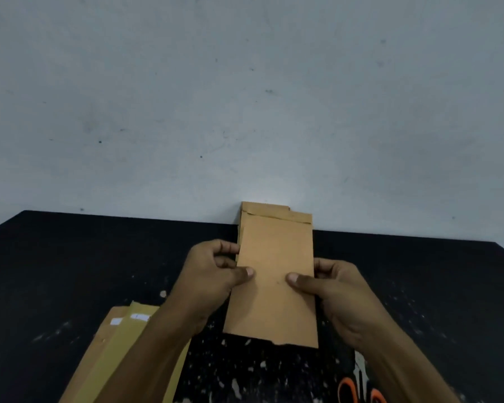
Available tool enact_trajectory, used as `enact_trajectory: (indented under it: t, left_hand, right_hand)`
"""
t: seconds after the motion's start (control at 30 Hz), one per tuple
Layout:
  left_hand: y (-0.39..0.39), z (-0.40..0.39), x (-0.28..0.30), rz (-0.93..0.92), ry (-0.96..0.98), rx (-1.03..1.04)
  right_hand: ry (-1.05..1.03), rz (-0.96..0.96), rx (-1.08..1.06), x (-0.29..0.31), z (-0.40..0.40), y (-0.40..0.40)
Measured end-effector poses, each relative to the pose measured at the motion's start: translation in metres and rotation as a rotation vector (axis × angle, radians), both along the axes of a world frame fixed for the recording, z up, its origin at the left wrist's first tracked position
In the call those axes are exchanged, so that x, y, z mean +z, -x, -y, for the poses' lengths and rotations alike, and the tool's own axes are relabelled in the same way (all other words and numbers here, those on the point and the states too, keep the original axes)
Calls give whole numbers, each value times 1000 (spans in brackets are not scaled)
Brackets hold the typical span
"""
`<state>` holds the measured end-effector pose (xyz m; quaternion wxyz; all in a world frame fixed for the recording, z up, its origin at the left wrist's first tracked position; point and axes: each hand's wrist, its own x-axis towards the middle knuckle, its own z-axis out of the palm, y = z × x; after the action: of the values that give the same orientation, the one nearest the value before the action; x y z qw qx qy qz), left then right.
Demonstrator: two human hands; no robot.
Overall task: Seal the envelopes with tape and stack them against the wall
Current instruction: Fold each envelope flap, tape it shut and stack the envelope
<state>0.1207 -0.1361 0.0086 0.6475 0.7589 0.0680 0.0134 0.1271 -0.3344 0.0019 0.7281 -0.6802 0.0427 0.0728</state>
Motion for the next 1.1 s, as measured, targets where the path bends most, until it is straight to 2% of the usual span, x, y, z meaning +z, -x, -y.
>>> enact_trajectory:
  t: [0.17,0.37,0.6,0.77,0.93,1.1]
  left_hand:
    - [-56,6,-18,-5,-126,77]
    - [-107,14,-29,16,-288,146]
    - [-122,18,-32,1,-433,149]
    - [-112,17,-25,-8,-409,94]
    - [-88,8,-14,57,-408,32]
    - [-46,-16,-4,100,-508,8]
  right_hand:
    - [304,74,-116,-16,-6,-58]
    - [502,116,-133,-26,-12,-114]
    - [825,157,-143,-33,-19,-128]
    - [843,174,-118,-34,-18,-120]
    - [947,345,-110,-29,-14,-96]
    - [885,490,-49,-17,-28,-55]
